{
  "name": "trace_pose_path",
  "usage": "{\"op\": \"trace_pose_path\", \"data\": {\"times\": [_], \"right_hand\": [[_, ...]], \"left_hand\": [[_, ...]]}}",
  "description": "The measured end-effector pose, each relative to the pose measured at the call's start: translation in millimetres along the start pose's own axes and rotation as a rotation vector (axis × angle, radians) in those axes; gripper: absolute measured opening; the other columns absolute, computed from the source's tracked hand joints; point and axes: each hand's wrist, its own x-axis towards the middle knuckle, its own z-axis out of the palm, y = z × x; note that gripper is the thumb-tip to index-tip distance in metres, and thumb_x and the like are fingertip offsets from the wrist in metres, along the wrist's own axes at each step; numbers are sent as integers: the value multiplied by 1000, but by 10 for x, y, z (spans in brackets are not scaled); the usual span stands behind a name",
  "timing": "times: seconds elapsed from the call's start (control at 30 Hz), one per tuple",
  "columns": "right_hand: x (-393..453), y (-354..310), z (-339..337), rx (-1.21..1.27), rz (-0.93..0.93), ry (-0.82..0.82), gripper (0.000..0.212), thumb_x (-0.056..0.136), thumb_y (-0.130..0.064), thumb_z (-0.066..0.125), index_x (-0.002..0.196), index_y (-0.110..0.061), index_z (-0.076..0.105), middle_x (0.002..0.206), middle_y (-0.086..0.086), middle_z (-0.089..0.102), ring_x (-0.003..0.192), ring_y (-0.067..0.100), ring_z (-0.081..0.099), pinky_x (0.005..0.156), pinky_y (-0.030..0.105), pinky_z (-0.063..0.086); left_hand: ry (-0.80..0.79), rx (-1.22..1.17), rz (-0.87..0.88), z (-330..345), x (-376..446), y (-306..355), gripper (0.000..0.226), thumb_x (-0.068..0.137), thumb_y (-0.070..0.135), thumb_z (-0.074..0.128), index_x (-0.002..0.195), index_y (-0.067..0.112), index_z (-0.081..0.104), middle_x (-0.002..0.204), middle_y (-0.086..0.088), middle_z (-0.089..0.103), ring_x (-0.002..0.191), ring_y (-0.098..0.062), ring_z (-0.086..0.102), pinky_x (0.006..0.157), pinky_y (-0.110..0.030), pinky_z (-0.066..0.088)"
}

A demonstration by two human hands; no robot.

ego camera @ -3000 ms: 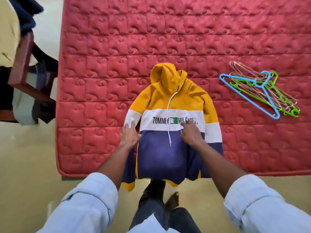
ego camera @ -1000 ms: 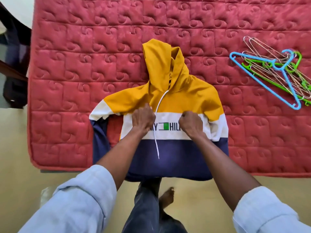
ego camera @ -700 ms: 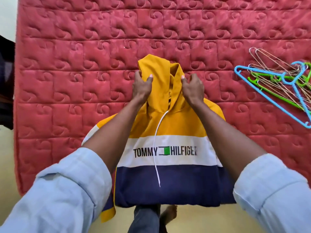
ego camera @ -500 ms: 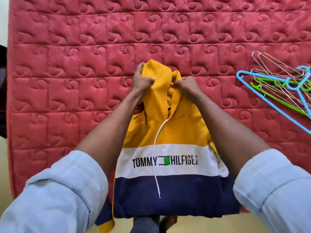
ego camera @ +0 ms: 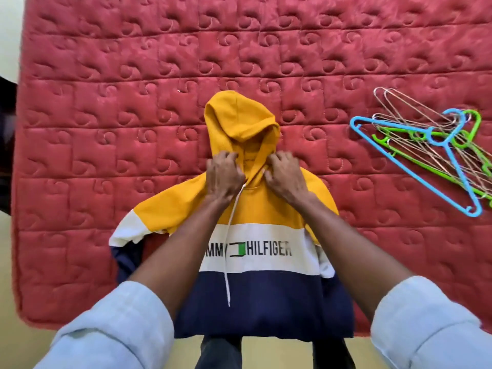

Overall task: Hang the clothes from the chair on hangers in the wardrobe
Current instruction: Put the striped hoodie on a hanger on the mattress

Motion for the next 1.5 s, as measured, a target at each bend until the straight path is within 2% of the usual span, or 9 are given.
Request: {"op": "trace_pose_path", "data": {"times": [0.17,0.3,0.47,0.67,0.8,1.0,1.23,1.37,1.5], "right_hand": [[-410,361,-177,196,86,2,48,84,-6,57,131,3,55,142,22,49,136,36,40,116,43,30],[-900,1026,-581,178,68,108,45,78,-7,40,115,1,65,122,22,62,115,37,56,101,42,46],[-1545,2460,-1224,-98,77,65,40,73,-14,39,100,-8,67,101,18,60,89,37,58,79,43,53],[-2158,3728,-1678,-178,157,-130,48,77,-4,59,125,-9,63,126,17,58,113,36,56,98,44,49],[-2241,3754,-1643,-164,108,-132,53,74,-6,58,127,-5,61,129,14,58,116,33,55,97,46,49],[-1944,3513,-1715,-101,193,204,12,79,-12,58,84,-8,68,86,7,65,83,28,60,77,39,49],[-1526,3656,-1985,-175,507,297,23,88,-21,62,108,-11,61,108,9,61,101,29,55,85,40,42],[-1462,3760,-1991,-265,488,164,24,85,-11,60,109,-9,60,106,12,63,100,32,57,87,43,41],[-1491,3733,-2013,-154,449,325,22,87,-6,56,106,-9,66,109,11,60,92,31,60,82,43,47]], "left_hand": [[-120,184,-191,309,-512,483,70,86,15,49,152,5,25,161,-22,14,150,-38,9,120,-49,10],[-21,109,24,698,-874,1398,71,77,13,37,147,1,37,157,-25,26,147,-40,21,119,-50,18],[-258,99,188,1372,-1129,2613,72,78,19,52,147,6,37,159,-23,23,148,-37,19,121,-46,17],[-452,298,286,1956,-1294,3401,82,89,31,61,156,19,16,164,-13,2,151,-36,-3,121,-52,7],[-554,353,223,2098,-1248,3497,72,95,25,53,156,18,16,164,-15,0,149,-41,-3,120,-58,9],[-613,418,179,2099,-1143,3607,65,100,24,48,156,17,17,164,-16,1,149,-43,-1,118,-60,12],[-625,449,186,2078,-1131,3630,65,100,24,48,156,16,15,164,-17,0,149,-44,-2,119,-60,11],[-628,450,180,2074,-1137,3641,65,100,25,47,156,16,15,164,-17,0,149,-44,-2,119,-60,11],[-646,428,184,2055,-1115,3632,66,100,25,48,156,17,16,164,-16,0,149,-43,-1,119,-59,11]]}}
